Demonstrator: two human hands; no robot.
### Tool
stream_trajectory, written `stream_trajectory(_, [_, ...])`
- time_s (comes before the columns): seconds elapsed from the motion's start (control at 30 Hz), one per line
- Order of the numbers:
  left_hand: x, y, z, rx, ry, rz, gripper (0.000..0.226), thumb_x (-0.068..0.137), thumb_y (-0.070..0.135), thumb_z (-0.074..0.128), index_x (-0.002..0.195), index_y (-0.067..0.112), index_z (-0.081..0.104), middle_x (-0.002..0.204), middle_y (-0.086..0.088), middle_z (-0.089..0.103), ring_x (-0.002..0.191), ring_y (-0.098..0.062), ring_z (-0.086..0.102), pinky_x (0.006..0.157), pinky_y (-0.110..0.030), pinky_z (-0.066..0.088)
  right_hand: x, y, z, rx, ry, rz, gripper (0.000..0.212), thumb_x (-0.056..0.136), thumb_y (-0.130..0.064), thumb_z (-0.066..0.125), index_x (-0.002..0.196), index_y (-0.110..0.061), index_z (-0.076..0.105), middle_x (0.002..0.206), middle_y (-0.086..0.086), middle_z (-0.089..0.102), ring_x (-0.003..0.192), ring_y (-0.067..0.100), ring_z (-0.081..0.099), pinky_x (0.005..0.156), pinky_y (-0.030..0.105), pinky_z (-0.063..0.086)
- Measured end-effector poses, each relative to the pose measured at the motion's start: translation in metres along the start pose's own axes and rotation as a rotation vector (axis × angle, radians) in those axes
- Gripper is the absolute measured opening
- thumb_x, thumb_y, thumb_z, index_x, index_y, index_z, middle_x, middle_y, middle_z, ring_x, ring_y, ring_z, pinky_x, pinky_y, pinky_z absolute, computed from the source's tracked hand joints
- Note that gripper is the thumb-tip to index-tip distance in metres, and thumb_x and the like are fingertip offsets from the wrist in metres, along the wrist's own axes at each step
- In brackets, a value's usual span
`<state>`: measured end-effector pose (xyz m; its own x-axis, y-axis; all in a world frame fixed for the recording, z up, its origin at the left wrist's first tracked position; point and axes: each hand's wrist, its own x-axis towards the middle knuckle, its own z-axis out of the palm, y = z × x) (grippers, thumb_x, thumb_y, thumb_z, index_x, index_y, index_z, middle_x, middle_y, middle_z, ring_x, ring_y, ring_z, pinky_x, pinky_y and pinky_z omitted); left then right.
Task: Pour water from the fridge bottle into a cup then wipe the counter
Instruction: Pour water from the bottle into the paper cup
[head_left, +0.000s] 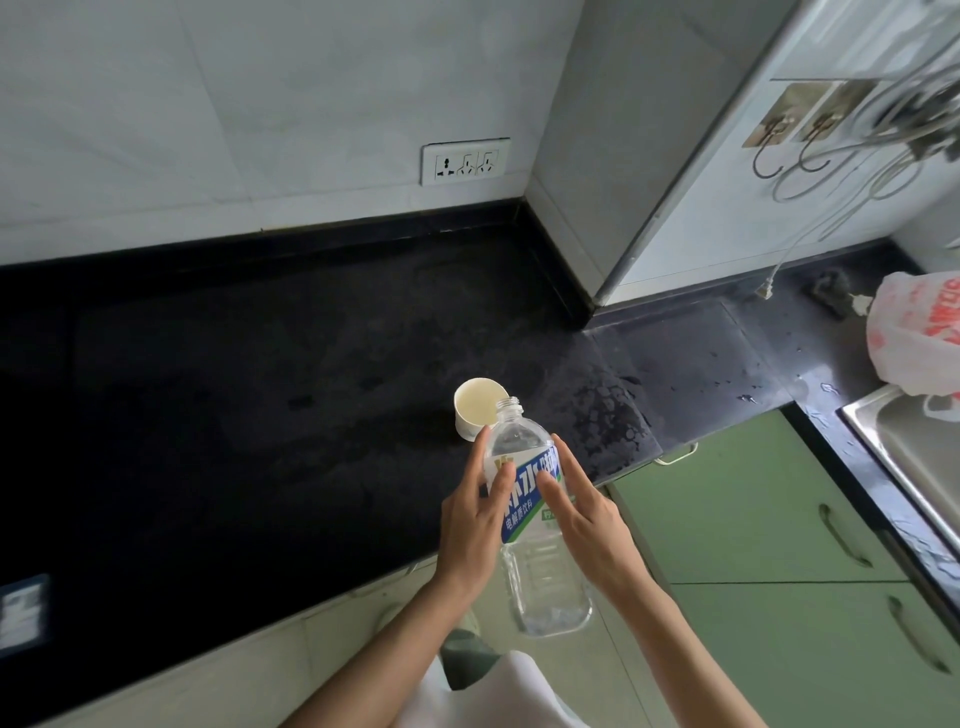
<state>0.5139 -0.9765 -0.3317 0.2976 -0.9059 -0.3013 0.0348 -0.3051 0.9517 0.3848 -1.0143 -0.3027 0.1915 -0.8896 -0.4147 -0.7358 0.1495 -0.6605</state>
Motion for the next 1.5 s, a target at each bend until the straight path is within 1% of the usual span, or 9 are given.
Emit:
stream_trajectory(0.13, [0.001, -0.001, 0.0, 0.011, -0.004, 0.006, 0.041, 0.097, 0.044, 0.046, 0.132, 0.062, 0.033, 0.131, 0.018, 0.058, 0.111, 0.007, 0.058, 0.085, -0.008, 0.045, -0.001, -0.003, -0.002, -0.005, 0.002, 0.012, 0.047, 0.091, -0.064, 0.035, 0.135, -0.066, 0.016, 0.123, -0.011, 0.062, 0.11, 0.012, 0.058, 0.096, 0.038, 0.045])
stream_trajectory(0.37, [0.002, -0.003, 0.0, 0.006, -0.009, 0.005, 0.043, 0.096, 0.047, 0.044, 0.137, 0.055, 0.034, 0.131, 0.017, 0.059, 0.109, 0.005, 0.059, 0.083, -0.007, 0.047, 0.001, -0.003, -0.003, -0.031, -0.011, 0.013, 0.048, 0.091, -0.066, 0.032, 0.135, -0.066, 0.013, 0.122, -0.01, 0.062, 0.108, 0.012, 0.059, 0.094, 0.038, 0.046])
stream_trajectory(0.53, [0.0, 0.0, -0.001, -0.002, -0.006, 0.002, 0.041, 0.097, 0.045, 0.045, 0.135, 0.056, 0.035, 0.128, 0.02, 0.059, 0.103, 0.014, 0.058, 0.077, -0.003, 0.043, 0.0, -0.004, -0.003, -0.044, -0.016, 0.013, 0.049, 0.091, -0.065, 0.032, 0.137, -0.063, 0.014, 0.123, -0.01, 0.062, 0.11, 0.013, 0.058, 0.094, 0.038, 0.046])
stream_trajectory(0.63, [0.001, 0.0, 0.0, -0.007, -0.01, 0.002, 0.042, 0.097, 0.045, 0.044, 0.136, 0.055, 0.034, 0.129, 0.019, 0.059, 0.105, 0.012, 0.058, 0.077, -0.004, 0.044, 0.0, -0.005, -0.004, -0.047, -0.015, 0.009, 0.048, 0.091, -0.066, 0.032, 0.135, -0.065, 0.013, 0.123, -0.01, 0.062, 0.11, 0.013, 0.058, 0.095, 0.038, 0.046])
stream_trajectory(0.83, [0.002, -0.004, 0.001, -0.005, -0.015, 0.007, 0.046, 0.094, 0.052, 0.043, 0.139, 0.054, 0.032, 0.135, 0.02, 0.055, 0.116, 0.002, 0.057, 0.094, -0.02, 0.049, 0.002, -0.006, -0.005, -0.053, -0.015, 0.015, 0.049, 0.09, -0.066, 0.032, 0.136, -0.065, 0.014, 0.123, -0.01, 0.062, 0.111, 0.014, 0.058, 0.095, 0.039, 0.045])
stream_trajectory(1.0, [0.003, 0.0, 0.002, -0.016, -0.005, -0.004, 0.046, 0.096, 0.047, 0.045, 0.14, 0.051, 0.034, 0.132, 0.02, 0.057, 0.108, 0.012, 0.057, 0.081, -0.004, 0.043, 0.001, -0.007, -0.008, -0.059, -0.012, 0.011, 0.049, 0.092, -0.063, 0.033, 0.137, -0.063, 0.015, 0.123, -0.01, 0.063, 0.111, 0.014, 0.058, 0.095, 0.038, 0.045])
stream_trajectory(1.23, [0.002, 0.0, 0.003, -0.024, 0.003, -0.006, 0.044, 0.094, 0.052, 0.045, 0.136, 0.058, 0.033, 0.131, 0.022, 0.057, 0.109, 0.01, 0.058, 0.088, -0.013, 0.048, 0.001, -0.007, -0.01, -0.062, -0.013, -0.004, 0.049, 0.092, -0.064, 0.033, 0.137, -0.063, 0.014, 0.123, -0.011, 0.063, 0.111, 0.012, 0.059, 0.096, 0.039, 0.046])
stream_trajectory(1.4, [0.001, 0.002, 0.003, -0.015, 0.019, -0.006, 0.046, 0.096, 0.047, 0.045, 0.14, 0.049, 0.035, 0.128, 0.021, 0.059, 0.102, 0.017, 0.057, 0.079, -0.002, 0.043, 0.0, -0.009, -0.011, -0.068, -0.017, -0.005, 0.05, 0.093, -0.062, 0.034, 0.139, -0.06, 0.017, 0.123, -0.01, 0.062, 0.112, 0.013, 0.058, 0.095, 0.037, 0.045])
stream_trajectory(1.5, [0.0, 0.001, 0.003, -0.007, 0.022, -0.006, 0.047, 0.095, 0.048, 0.044, 0.141, 0.051, 0.034, 0.131, 0.02, 0.058, 0.106, 0.011, 0.057, 0.081, -0.004, 0.043, 0.0, -0.009, -0.012, -0.066, -0.016, -0.007, 0.05, 0.092, -0.063, 0.034, 0.138, -0.061, 0.017, 0.124, -0.01, 0.062, 0.111, 0.013, 0.058, 0.095, 0.037, 0.045])
